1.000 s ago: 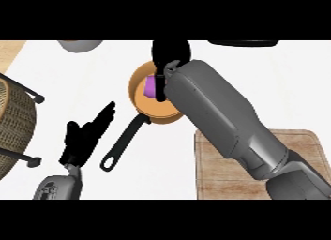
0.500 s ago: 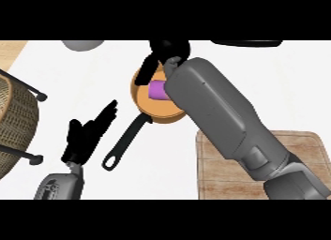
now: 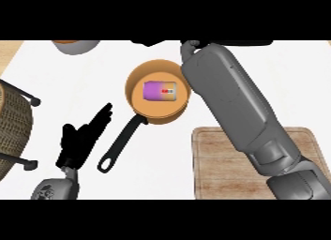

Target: Pick the can from the cutting board and place it in the pot

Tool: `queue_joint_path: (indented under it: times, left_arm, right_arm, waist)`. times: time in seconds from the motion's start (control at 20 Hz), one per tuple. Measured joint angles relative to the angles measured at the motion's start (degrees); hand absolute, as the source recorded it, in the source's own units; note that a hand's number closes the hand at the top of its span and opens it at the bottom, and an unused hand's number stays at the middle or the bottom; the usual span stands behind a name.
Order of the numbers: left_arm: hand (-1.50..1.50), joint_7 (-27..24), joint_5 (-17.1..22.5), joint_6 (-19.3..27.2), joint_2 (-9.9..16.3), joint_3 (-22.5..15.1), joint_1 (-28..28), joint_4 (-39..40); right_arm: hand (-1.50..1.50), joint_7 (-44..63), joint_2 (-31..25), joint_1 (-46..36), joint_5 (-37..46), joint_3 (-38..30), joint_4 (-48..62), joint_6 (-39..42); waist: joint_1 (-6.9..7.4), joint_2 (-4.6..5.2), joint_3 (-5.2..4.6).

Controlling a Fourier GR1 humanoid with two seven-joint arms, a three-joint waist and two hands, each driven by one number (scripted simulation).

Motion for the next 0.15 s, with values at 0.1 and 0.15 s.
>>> queue_joint_path:
  times: [0.1,0.15]
  left_arm:
    - [0.00,-0.5,0.4,-0.5,0.4,0.2,0.6,-0.2]
    - [0.00,0.1,0.4,-0.3,0.2,0.1,0.7,-0.5]
  right_arm:
    - [-1.50,-2.1,-0.5,1.4,-1.1,-1.7,-1.8,-1.3]
    - [-1.50,-3.7,-1.1,2.0,-1.9,-3.0,-2.0,-1.7]
  waist:
    - [-0.51,-0.14,-0.01]
    - [-0.60,-0.14,0.00]
